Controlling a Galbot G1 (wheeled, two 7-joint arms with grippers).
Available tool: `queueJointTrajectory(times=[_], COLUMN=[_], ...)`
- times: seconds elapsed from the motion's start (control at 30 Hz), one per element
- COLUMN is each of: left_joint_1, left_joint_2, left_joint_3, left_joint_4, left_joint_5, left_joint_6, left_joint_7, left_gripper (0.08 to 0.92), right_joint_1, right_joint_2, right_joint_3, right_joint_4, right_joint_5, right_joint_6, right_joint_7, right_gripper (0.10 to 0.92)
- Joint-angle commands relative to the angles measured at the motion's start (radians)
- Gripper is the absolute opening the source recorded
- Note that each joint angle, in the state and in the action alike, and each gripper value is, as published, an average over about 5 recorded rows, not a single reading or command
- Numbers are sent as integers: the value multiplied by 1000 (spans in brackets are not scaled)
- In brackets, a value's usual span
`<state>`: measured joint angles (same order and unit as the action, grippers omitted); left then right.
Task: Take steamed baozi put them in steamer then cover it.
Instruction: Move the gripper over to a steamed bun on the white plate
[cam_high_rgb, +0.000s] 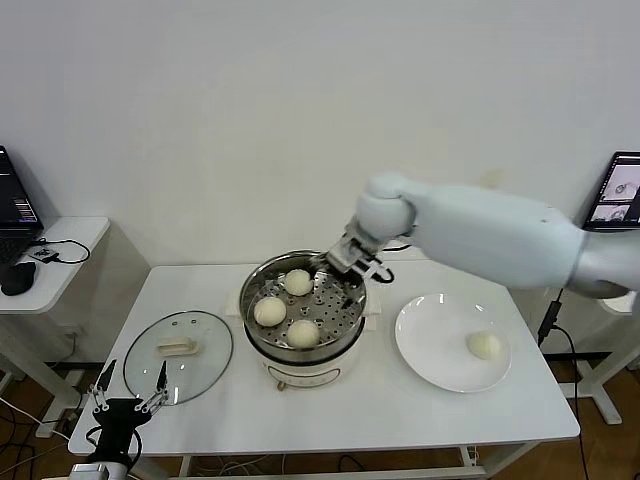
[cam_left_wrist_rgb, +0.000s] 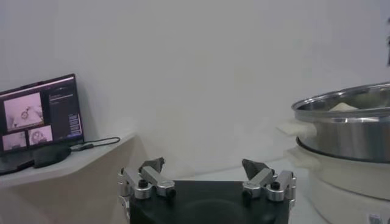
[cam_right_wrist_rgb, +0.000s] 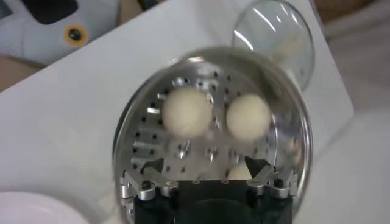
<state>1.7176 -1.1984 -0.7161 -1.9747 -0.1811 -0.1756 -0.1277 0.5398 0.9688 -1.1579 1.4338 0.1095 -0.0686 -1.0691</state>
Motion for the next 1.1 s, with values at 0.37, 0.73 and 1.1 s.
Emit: queueJointTrajectory(times=[0.37, 0.73, 1.1], left_joint_1=[-16, 1, 5], left_joint_2=[14, 8, 2], left_joint_3=[33, 17, 12], left_joint_4=[8, 0, 0], left_joint_5=[8, 9, 14], left_joint_6=[11, 12, 13], left_joint_7=[2, 2, 2], left_gripper=[823, 823, 823], right_joint_1=[-329, -567, -665], right_joint_2=[-462, -417, -330], right_joint_3=[244, 394, 493], right_joint_4=[-20, -105, -220], right_joint_5=[-169, -269, -357], right_joint_6=[-168, -172, -158], right_joint_7=[-15, -5, 12], right_gripper=[823, 823, 823])
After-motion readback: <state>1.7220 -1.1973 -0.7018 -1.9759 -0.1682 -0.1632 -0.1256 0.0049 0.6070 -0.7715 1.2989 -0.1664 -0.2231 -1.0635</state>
